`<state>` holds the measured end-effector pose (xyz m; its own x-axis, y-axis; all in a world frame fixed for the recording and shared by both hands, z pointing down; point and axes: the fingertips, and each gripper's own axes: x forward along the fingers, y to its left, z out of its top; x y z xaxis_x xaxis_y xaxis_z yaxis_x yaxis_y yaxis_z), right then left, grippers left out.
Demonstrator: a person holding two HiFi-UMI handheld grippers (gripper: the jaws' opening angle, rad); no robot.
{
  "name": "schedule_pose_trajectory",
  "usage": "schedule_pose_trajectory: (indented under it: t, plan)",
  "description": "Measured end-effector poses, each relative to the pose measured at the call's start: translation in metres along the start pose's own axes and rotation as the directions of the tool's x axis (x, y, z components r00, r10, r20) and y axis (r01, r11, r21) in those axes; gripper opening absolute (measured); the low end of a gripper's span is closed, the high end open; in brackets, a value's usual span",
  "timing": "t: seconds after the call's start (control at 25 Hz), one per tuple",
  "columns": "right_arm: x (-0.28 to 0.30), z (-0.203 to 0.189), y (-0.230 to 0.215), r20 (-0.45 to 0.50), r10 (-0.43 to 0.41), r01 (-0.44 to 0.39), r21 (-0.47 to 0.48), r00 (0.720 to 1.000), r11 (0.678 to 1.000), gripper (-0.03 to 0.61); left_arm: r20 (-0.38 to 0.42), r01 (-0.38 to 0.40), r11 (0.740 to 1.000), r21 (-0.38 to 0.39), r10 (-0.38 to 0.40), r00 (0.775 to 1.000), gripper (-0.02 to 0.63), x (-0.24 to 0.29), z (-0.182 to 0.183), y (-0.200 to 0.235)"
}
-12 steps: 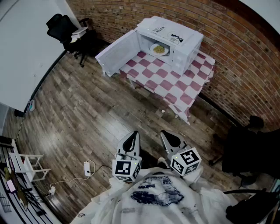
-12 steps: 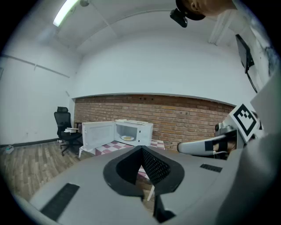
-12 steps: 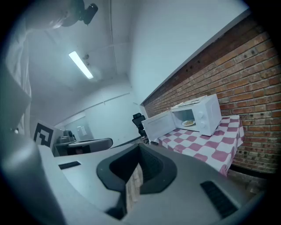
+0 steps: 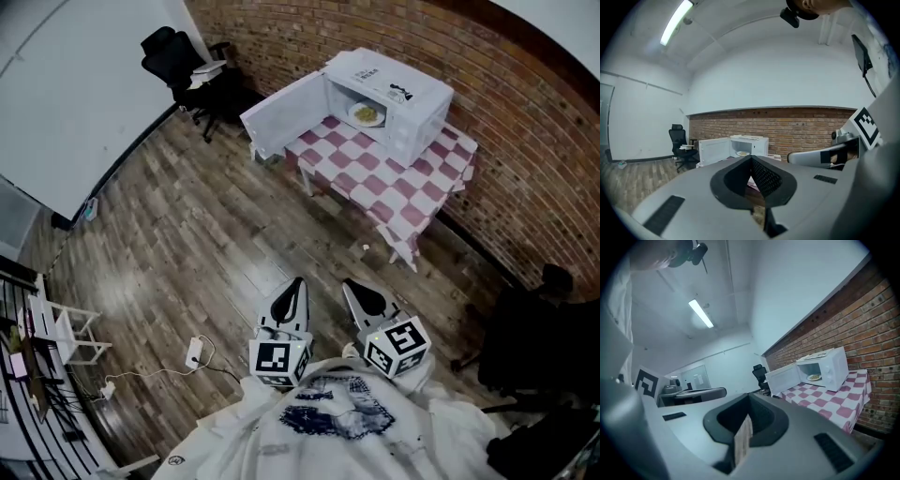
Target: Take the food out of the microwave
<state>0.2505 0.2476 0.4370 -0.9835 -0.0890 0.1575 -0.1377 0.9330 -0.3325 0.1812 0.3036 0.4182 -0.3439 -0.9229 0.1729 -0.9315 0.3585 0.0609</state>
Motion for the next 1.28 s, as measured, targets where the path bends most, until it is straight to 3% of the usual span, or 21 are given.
schedule_pose_trajectory:
  t: [0.56,0.88,1.28]
  plan:
    - [-0.015,-0.022,0.018,-0.048,0.084,-0.082,0.031,0.995,0.996,0.014,0.011,-0.068,0.997,-0.035,0.068,0.998,0.008,-0.032,-0.014,-0.008]
    - [-0.003,-0.018,0.007,-0.052,0.099,-0.097,0.031,0.994,0.995,0.014,0.019,-0.080,0.996,-0.033,0.081,0.997,0.008,-0.017,-0.011,-0.004]
    - [0.041,-0.017,-0.013,-0.087,0.083,-0.081,0.029,0.993,0.996,0.014,0.011,-0.075,0.995,-0.059,0.076,0.997,0.008,0.024,-0.013,0.030]
